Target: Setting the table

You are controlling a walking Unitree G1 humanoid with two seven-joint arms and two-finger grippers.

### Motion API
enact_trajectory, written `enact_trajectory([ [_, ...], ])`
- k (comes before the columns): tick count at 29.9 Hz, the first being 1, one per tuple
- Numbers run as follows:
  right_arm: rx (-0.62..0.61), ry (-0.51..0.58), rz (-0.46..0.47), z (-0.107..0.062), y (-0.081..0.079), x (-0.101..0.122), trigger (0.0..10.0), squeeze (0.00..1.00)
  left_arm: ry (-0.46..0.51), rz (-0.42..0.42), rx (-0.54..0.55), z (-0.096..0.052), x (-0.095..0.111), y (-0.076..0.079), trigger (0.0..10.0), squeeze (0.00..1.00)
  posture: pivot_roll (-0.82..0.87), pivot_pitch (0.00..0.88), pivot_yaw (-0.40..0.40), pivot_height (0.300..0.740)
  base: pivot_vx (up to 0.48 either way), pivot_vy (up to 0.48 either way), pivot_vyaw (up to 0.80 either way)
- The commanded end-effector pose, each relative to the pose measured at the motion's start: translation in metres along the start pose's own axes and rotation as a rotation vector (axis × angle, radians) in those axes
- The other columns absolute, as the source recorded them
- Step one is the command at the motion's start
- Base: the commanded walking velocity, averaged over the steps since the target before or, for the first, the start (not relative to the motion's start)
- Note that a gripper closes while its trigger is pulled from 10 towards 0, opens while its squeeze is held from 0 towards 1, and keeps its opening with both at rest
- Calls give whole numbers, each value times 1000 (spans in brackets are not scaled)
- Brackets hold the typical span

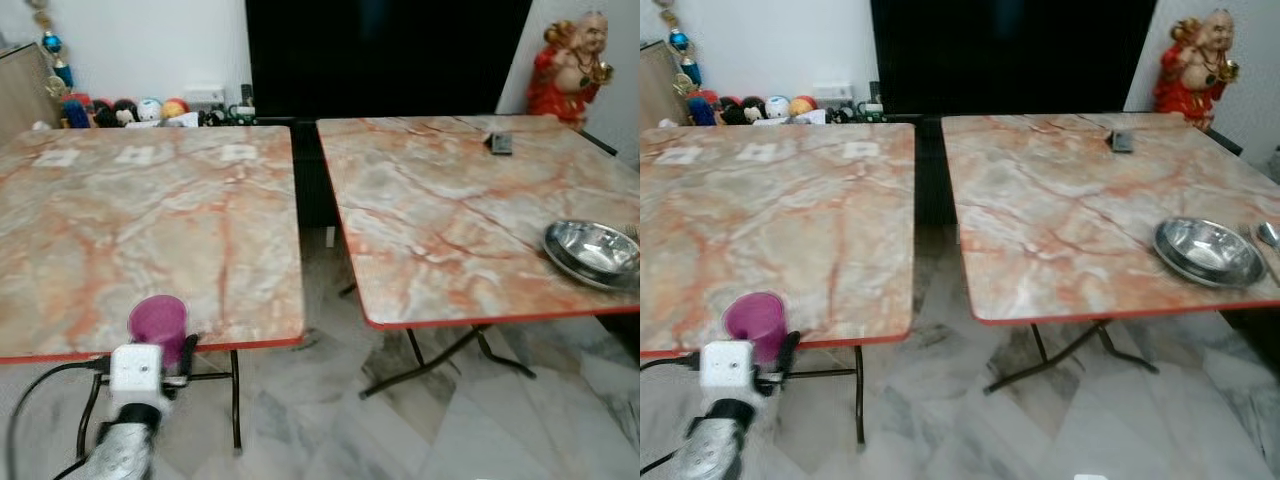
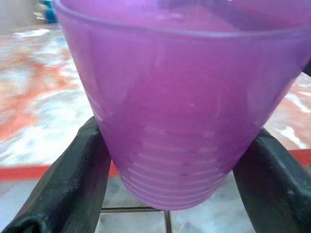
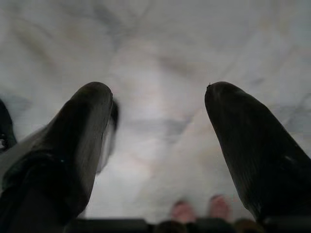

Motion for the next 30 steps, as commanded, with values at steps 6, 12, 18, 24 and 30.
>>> enact_trajectory([
  [6, 23, 28, 1, 2, -9, 10, 10000, 0, -15, 15, 24, -2, -2, -9, 10000, 0, 46, 0, -25, 740, 40, -397, 0],
  [12, 24, 26, 2, 2, -9, 9, 10000, 0, -17, 17, 21, -3, -2, -9, 10000, 0, 47, 0, -24, 740, 40, -396, 0],
  [18, 24, 26, 4, 2, -10, 9, 10000, 0, -17, 18, 22, -4, -2, -10, 10000, 0, 47, 0, -23, 740, 80, -394, 0],
  [24, 23, 27, 9, 2, -10, 9, 10000, 0, -16, 15, 17, -4, -1, -9, 10000, 0, 48, 0, -23, 740, 40, -397, 0],
  [30, 22, 30, 20, 1, -9, 9, 10000, 0, -16, 16, 17, -4, -1, -11, 10000, 0, 47, 0, -22, 740, 40, -396, 0],
])
Point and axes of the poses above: a point about 5 cm out from each wrist's last joint towards the gripper, its own z axis pointing out of the wrist towards the gripper, its own x axis along the axis of the wrist's last joint, y = z × x, the point moved 5 cm from there along z, pointing out of the wrist towards the gripper, and after that the axes turned 2 degrees about -z, right-handed, at the moved point
